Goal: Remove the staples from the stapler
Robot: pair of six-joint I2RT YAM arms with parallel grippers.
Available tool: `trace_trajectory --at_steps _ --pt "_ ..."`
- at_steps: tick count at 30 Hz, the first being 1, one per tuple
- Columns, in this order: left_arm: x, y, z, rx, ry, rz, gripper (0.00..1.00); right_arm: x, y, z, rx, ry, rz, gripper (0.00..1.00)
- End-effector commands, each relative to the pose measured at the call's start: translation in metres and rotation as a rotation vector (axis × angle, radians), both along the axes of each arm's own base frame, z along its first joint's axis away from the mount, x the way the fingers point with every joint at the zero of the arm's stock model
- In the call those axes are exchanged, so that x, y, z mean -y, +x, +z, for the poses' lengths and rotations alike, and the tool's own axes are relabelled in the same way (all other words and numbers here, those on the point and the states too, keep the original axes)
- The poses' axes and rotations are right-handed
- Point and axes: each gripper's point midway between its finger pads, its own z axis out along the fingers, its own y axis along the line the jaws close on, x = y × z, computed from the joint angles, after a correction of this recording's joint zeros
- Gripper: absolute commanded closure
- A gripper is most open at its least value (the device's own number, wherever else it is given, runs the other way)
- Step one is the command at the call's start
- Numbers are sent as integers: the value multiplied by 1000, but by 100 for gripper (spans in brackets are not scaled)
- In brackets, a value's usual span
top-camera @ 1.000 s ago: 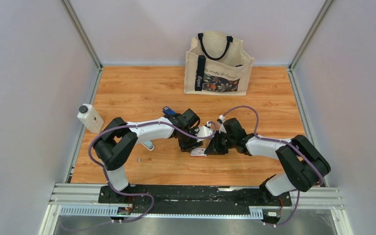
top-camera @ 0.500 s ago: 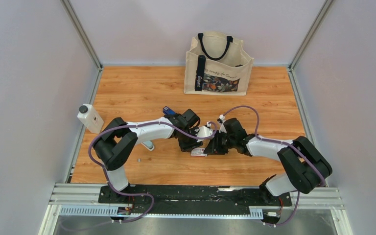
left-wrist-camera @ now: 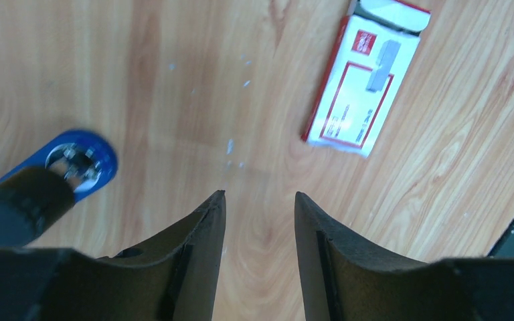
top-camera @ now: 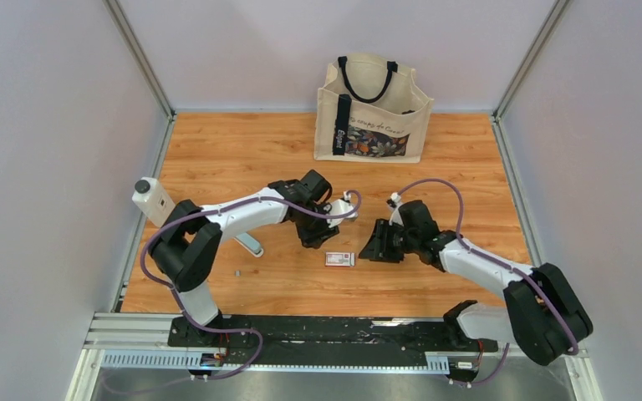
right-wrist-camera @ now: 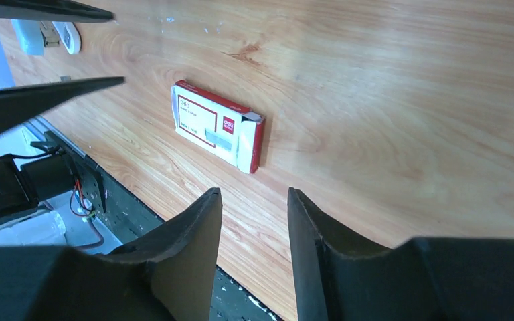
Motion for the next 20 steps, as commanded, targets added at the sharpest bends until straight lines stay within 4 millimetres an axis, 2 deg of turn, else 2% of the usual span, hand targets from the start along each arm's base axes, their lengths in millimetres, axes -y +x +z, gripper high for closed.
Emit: trace_trajectory --at_steps 1,3,4,6,7,9,10,12,17,20 --pt "-9 4 54 42 -82 31 49 21 -1 10 35 -30 -42 56" --pt "-18 0 67 48 -90 46 48 31 0 12 38 -71 -71 56" --pt "-21 -5 83 67 -114 56 48 32 7 23 80 -86 -71 54" --pt "-30 -7 97 92 -124 82 43 44 10 28 102 -148 -100 20" --pt "-36 -13 112 115 -136 94 40 45 16 39 143 -158 -97 0" --pt "-47 -13 119 150 -126 132 33 50 21 50 180 -178 -111 0" --pt "-55 -16 127 170 -131 151 31 48 27 63 208 -172 -112 0" --pt "-67 -19 130 179 -119 168 29 46 30 74 221 -166 -113 0" --pt "-94 -22 148 208 -139 262 27 25 43 107 279 -99 -69 0" --pt "-116 -16 163 230 -149 349 26 14 42 109 285 -133 -22 0"
